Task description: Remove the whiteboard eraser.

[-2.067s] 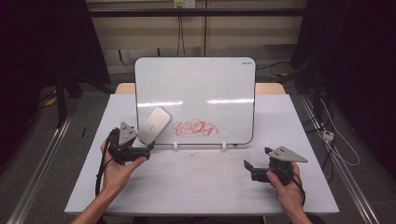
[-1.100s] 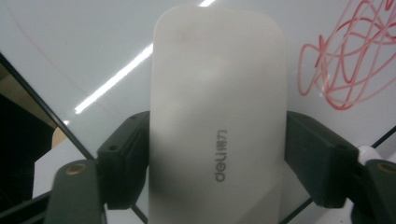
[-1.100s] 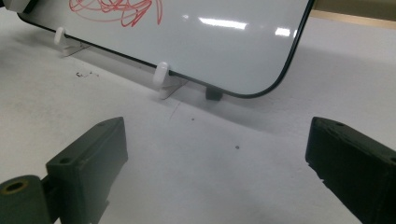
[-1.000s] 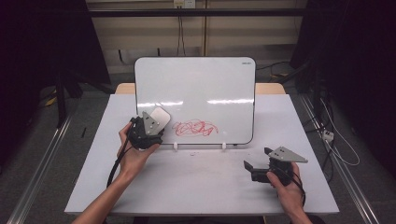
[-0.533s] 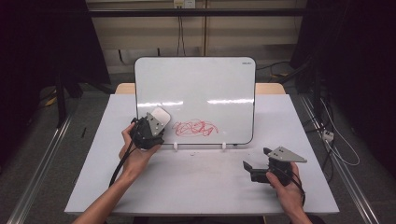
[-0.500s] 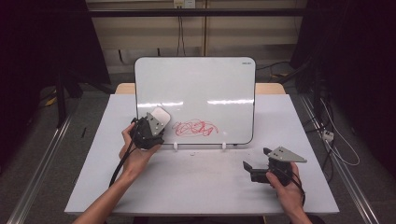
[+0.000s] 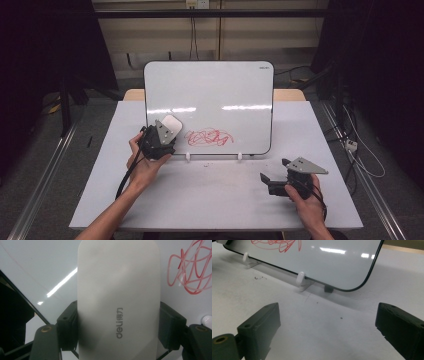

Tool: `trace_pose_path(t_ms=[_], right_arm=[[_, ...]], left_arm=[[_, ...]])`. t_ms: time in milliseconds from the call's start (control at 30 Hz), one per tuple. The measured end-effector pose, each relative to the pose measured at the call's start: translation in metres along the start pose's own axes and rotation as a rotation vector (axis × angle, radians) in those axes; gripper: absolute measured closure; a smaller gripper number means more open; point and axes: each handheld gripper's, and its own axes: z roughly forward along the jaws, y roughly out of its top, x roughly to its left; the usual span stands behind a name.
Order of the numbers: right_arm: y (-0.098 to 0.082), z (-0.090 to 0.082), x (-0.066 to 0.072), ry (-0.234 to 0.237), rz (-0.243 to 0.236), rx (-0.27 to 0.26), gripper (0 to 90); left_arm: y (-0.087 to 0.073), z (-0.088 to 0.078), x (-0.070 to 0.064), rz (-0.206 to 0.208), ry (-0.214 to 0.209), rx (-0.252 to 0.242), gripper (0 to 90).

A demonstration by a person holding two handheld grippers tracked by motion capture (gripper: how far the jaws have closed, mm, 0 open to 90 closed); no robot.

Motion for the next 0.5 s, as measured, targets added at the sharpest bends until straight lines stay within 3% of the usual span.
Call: trace_pose_path(t_ms=[233, 333, 500], right_arm=[[-0.0003, -0.0012, -0.0002, -0.004, 0.003, 0.0, 6.0], [-0.0002, -0.0017, -0.0003, -0.005, 0.005, -0.001, 6.0], [-0.0002, -0.0017, -0.0002, -0.004, 0.005, -0.002, 6.1]], left_arm=[[-0.0006, -0.0008, 0.0035, -0.013, -0.031, -0.003, 31.1], [-0.0011, -0.0011, 0.0044, -0.041, -0.045, -0.014, 31.1], [-0.0016, -0.0017, 0.0059, -0.032, -0.053, -0.01, 31.2]])
